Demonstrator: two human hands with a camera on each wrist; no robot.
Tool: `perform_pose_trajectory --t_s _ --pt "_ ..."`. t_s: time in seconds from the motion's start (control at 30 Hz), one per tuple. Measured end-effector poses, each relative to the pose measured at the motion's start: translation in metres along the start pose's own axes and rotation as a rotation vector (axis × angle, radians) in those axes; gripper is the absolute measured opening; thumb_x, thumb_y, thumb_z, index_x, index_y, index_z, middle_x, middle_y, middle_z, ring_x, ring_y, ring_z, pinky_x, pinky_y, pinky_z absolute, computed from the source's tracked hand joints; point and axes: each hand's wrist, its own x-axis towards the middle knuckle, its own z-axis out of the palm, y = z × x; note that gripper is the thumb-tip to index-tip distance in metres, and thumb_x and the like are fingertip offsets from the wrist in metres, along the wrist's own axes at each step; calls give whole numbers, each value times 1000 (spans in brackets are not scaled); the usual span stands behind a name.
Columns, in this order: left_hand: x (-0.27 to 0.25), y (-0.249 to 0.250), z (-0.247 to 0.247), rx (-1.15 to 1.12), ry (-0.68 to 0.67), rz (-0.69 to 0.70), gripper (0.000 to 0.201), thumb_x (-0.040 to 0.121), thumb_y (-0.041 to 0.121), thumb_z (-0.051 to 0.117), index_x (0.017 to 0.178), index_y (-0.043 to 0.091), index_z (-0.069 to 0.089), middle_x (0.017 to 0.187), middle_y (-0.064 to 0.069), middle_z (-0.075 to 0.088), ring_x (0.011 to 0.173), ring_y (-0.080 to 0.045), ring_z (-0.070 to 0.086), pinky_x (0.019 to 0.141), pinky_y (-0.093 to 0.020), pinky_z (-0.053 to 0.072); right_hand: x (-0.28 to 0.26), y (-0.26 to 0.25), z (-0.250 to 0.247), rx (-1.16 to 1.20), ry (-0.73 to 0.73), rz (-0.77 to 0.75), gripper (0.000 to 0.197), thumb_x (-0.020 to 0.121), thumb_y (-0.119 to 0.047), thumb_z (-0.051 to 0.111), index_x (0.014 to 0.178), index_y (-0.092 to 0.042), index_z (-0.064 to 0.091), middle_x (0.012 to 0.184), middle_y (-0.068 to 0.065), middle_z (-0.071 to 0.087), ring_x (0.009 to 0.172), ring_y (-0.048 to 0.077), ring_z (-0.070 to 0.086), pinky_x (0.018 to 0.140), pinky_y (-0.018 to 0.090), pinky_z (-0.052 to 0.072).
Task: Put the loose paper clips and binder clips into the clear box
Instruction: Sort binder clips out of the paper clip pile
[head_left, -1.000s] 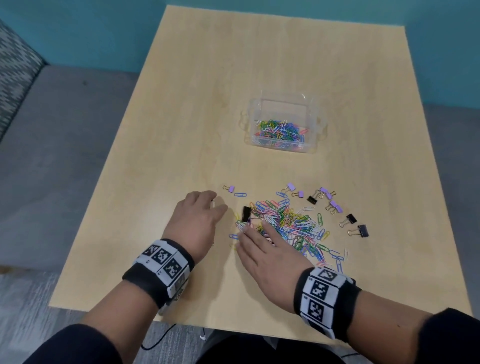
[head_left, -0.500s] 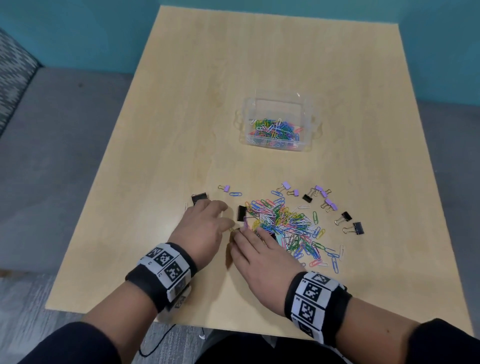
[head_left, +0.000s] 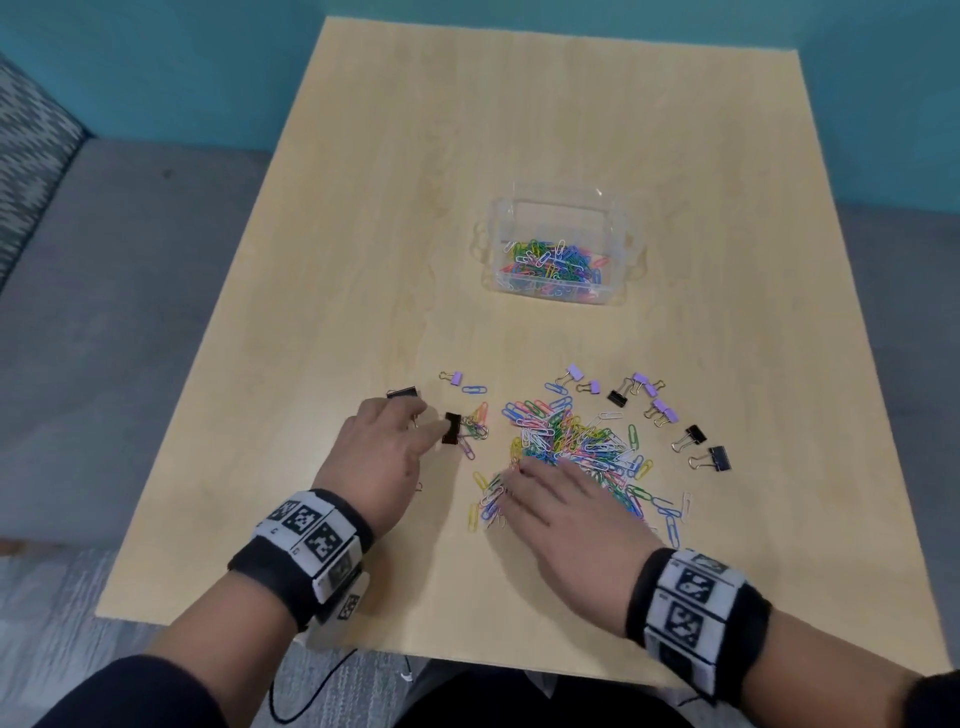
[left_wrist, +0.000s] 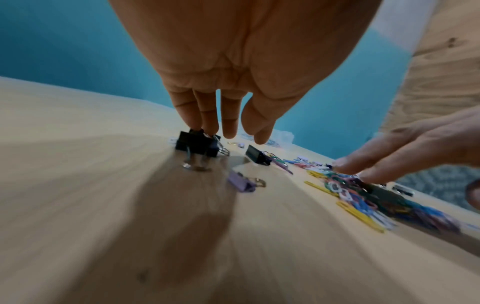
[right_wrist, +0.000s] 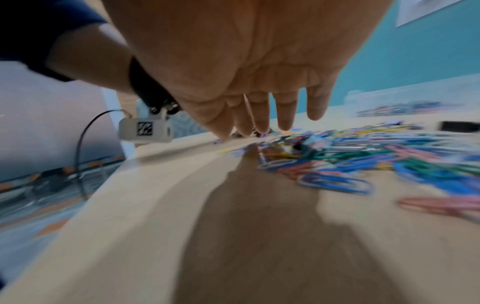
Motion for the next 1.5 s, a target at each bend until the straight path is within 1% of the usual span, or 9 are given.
perform_pose_trajectory --t_s 0.1,0.23,0.37,0.6,0.93,1.13,1.23,1.37,1.5 --pt "5 -3 -9 39 10 54 51 75 11 31 109 24 67 123 -4 60 108 -35 51 79 -46 49 -7 28 -2 83 104 149 46 73 -10 52 118 -9 60 125 10 59 121 35 51 98 50 44" --pt "10 11 -9 202 -24 271 38 71 10 65 107 22 68 125 6 60 114 -32 53 81 -41 47 -4 40 -10 119 143 247 43 73 -5 60 116 -8 60 119 11 61 116 37 54 96 48 45" --pt "6 20 -2 199 -94 257 38 69 14 69 106 23 68 127 6 60 113 -29 54 79 -39 48 19 20 -17 91 98 121 49 75 -12 48 123 -7 54 132 13 53 126 37 46 104 49 39" --pt "-5 18 5 87 -146 226 44 80 16 34 112 11 64 133 -7 54 115 -27 55 86 -38 49 66 13 -15 16 -111 -23 54 84 -18 50 136 -8 38 151 17 27 141 34 22 112 50 24" --pt "-4 19 -11 54 -65 126 51 73 15 29 105 16 68 116 -5 64 101 -29 61 78 -38 49 31 17 -10 -44 -106 -12 42 74 -13 49 115 -9 55 117 12 56 115 35 48 99 49 39" --pt "39 32 -14 169 -137 57 47 90 18 28 134 14 42 151 -8 32 140 -24 26 113 -42 20 75 15 -15 42 -47 72 60 76 -14 54 134 -2 41 140 20 41 135 37 33 110 49 30" --pt "42 29 -11 224 -177 -40 49 92 21 31 141 15 31 152 -4 28 142 -21 18 116 -43 12 94 17 -19 58 -78 115 66 84 -15 47 144 -6 24 153 16 24 143 30 18 115 45 18" --pt "14 35 -17 249 -124 -46 49 82 16 33 127 9 51 137 -11 51 130 -30 42 109 -46 29 84 19 -15 -1 -129 125 61 86 -18 44 144 -6 25 155 17 17 144 31 13 115 47 14" --pt "-38 61 -7 70 -54 125 47 75 15 42 118 7 60 125 -14 59 115 -33 54 98 -46 44 55 18 -15 -21 -170 103 55 77 -20 56 129 -7 44 145 21 36 135 38 32 110 54 25"
